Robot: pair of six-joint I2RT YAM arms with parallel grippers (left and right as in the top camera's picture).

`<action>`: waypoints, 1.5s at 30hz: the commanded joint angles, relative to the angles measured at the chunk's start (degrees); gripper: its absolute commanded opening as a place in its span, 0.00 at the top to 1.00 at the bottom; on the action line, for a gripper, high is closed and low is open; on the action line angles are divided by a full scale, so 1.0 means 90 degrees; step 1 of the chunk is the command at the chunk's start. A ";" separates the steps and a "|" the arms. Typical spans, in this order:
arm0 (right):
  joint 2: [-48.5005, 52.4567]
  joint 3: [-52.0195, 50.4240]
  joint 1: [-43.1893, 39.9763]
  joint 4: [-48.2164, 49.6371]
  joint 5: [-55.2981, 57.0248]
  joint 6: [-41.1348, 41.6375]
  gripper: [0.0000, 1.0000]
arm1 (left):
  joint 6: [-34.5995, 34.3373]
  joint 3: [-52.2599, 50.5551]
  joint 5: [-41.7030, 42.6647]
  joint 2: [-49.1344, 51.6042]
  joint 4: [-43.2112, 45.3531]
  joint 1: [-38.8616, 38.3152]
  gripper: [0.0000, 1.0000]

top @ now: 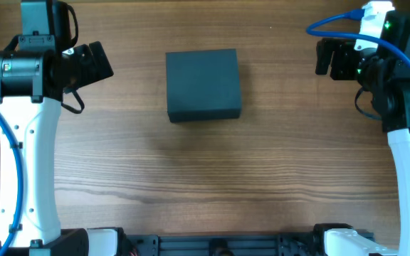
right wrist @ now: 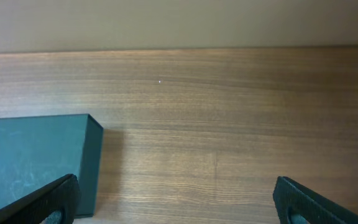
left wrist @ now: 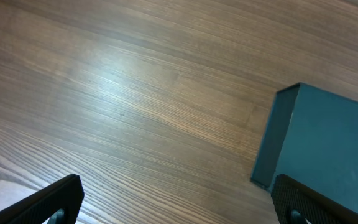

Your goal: Pack container

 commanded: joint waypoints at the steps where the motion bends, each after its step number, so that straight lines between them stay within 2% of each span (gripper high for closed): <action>1: -0.0109 0.0015 -0.0002 -0.0034 0.0109 0.0112 0.00 | 0.0034 0.0015 -0.0061 0.0010 0.0000 0.0029 0.00; 16: -0.0100 -0.0034 0.0007 -0.0165 0.0121 0.0092 0.00 | 0.0034 0.0015 -0.0061 0.0010 0.0000 0.0029 0.00; 18: -0.0527 -0.0335 0.0007 0.0158 0.0134 0.0121 0.00 | 0.0034 0.0015 -0.0061 0.0010 0.0000 0.0029 0.00; 21: -0.1627 -0.1447 0.0007 0.1450 0.0117 0.0243 0.00 | 0.0034 0.0015 -0.0061 0.0010 0.0000 0.0029 0.00; 26: -0.4357 -0.4731 0.0007 0.3827 0.0398 0.0272 0.00 | 0.0034 0.0015 -0.0061 0.0010 0.0000 0.0029 0.00; 32: -0.6919 -0.7815 -0.0005 0.4772 0.0423 0.0289 0.00 | 0.0034 0.0015 -0.0061 0.0010 0.0000 0.0029 0.00; 37: -0.7647 -0.8616 -0.0005 0.4816 0.0546 0.0287 0.00 | 0.0034 0.0015 -0.0061 0.0010 0.0000 0.0029 0.00; 45: -0.8541 -0.9284 -0.0010 0.4877 0.0736 0.0287 0.00 | 0.0034 0.0015 -0.0061 0.0010 0.0000 0.0029 0.00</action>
